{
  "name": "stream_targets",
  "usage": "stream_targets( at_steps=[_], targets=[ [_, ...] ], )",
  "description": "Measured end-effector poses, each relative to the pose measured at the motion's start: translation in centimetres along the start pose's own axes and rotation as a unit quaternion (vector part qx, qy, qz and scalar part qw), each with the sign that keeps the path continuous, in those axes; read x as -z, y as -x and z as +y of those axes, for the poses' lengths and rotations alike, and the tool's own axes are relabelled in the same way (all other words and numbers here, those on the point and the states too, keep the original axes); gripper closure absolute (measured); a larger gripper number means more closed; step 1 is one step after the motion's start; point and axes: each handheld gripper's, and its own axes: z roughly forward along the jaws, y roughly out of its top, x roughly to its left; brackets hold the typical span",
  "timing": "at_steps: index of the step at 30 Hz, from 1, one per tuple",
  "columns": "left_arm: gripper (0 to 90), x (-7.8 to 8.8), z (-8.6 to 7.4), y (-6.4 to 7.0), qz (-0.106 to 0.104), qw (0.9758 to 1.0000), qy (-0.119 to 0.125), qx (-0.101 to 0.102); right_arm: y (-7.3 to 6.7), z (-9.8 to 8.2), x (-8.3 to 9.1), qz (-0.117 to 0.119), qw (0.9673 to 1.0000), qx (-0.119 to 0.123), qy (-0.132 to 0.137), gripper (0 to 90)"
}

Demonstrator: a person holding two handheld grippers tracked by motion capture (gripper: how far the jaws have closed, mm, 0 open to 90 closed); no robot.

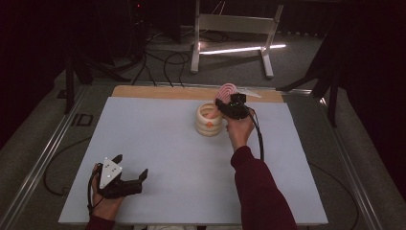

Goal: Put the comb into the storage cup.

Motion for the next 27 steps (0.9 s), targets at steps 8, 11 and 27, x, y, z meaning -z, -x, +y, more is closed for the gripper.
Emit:
stream_targets(
  at_steps=[8, 11, 27],
  targets=[
    [0.7, 0.0, 0.0, -0.01, 0.0, 1.0, 0.0, 0.0, 0.05, 0.02, 0.0, -0.004, 0.9999, 0.017, -0.001, 54.4],
    [0.7, -0.01, 0.0, 0.03, 0.0, 1.0, 0.0, 0.0, 0.06, 0.02, 0.01, -0.004, 0.9998, 0.019, -0.002, 52.9],
    [0.7, -0.03, -0.01, 0.05, 0.0, 1.0, 0.0, 0.0, 0.13, 0.05, -0.06, -0.005, 0.9991, 0.041, -0.011, 33.9]
  ],
)
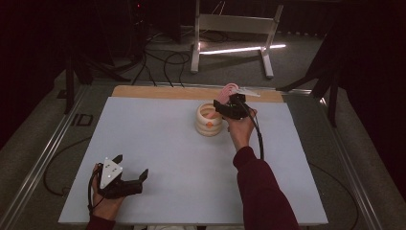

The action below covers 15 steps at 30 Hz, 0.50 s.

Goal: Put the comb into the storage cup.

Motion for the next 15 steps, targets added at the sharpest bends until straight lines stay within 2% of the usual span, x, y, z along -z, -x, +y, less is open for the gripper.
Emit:
stream_targets(
  at_steps=[5, 8, 10, 12, 13, 14, 15],
  targets=[
    [0.7, 0.03, 0.0, -0.04, 0.0, 1.0, 0.0, 0.0, 0.32, 0.02, 0.08, -0.003, 0.9999, -0.009, -0.009, 26.8],
    [0.7, -0.01, -0.02, -0.03, 0.0, 1.0, 0.0, 0.001, 0.56, -0.01, 0.18, -0.008, 0.9998, -0.007, -0.018, 20.9],
    [0.7, -0.01, -0.02, -0.03, 0.0, 1.0, 0.0, 0.001, 0.63, -0.02, 0.23, -0.009, 0.9997, -0.006, -0.02, 20.9],
    [0.7, -0.05, -0.04, 0.0, 0.001, 1.0, -0.001, 0.0, 0.76, 0.01, 0.4, -0.008, 0.9996, -0.007, -0.025, 14.4],
    [0.7, -0.05, -0.04, 0.0, 0.001, 1.0, -0.001, 0.0, 0.76, 0.01, 0.4, -0.008, 0.9996, -0.007, -0.025, 14.4],
    [0.7, -0.08, -0.05, 0.0, 0.001, 1.0, -0.001, 0.001, 0.78, 0.0, 0.43, -0.007, 0.9996, -0.003, -0.028, 13.4],
    [0.7, -0.08, -0.04, 0.0, 0.001, 1.0, -0.001, 0.0, 0.78, -0.01, 0.5, -0.012, 0.9993, 0.011, -0.034, 10.5]
  ],
)
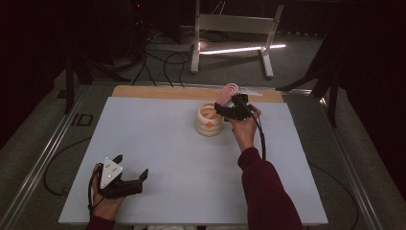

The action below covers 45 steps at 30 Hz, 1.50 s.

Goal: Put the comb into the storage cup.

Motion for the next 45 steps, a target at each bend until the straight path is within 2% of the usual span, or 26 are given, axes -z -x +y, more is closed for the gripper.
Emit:
stream_targets(
  at_steps=[3, 15, 24, 40, 45],
  targets=[
    [0.7, 0.0, 0.0, 0.0, 0.0, 1.0, -0.001, 0.0, 0.0, 0.0, 0.1, -0.004, 0.9999, 0.012, -0.004, 9.1],
    [0.7, 0.0, 0.0, 0.0, 0.0, 1.0, 0.0, -0.001, 0.4, 0.0, 0.7, -0.01, 0.9997, 0.022, -0.003, 9.1],
    [0.7, 0.0, 0.0, 0.0, 0.001, 1.0, -0.001, -0.001, 1.2, 0.1, 1.6, -0.019, 0.999, 0.04, -0.006, 9.0],
    [0.7, 0.0, 0.0, 0.0, 0.001, 1.0, -0.002, -0.001, 1.6, 0.0, 2.7, -0.012, 0.9977, 0.066, -0.002, 9.1],
    [0.7, -0.1, 0.0, 0.1, 0.0, 1.0, -0.002, -0.001, 2.0, 0.0, 3.1, -0.008, 0.9977, 0.067, 0.0, 9.1]
  ],
)
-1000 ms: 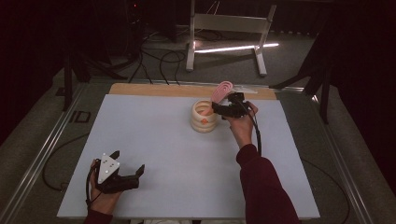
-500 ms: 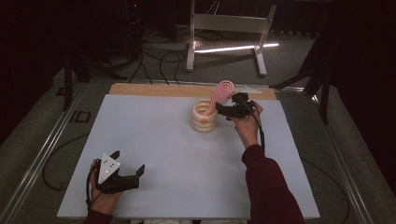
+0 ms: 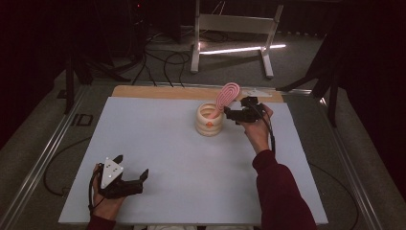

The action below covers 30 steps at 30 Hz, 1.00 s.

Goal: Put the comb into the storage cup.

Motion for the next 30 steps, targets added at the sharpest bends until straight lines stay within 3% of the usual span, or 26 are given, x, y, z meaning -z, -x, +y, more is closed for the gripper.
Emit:
stream_targets(
  at_steps=[19, 30],
  targets=[
    [0.7, 0.0, 0.0, -0.1, 0.003, 1.0, 0.0, 0.002, 0.7, -0.9, 2.2, 0.008, 0.9996, 0.003, 0.026, 9.3],
    [0.7, -0.1, 0.2, -0.6, 0.008, 0.9999, 0.003, 0.008, 1.2, -2.5, 3.3, 0.011, 0.9995, 0.009, 0.03, 9.3]
  ],
)
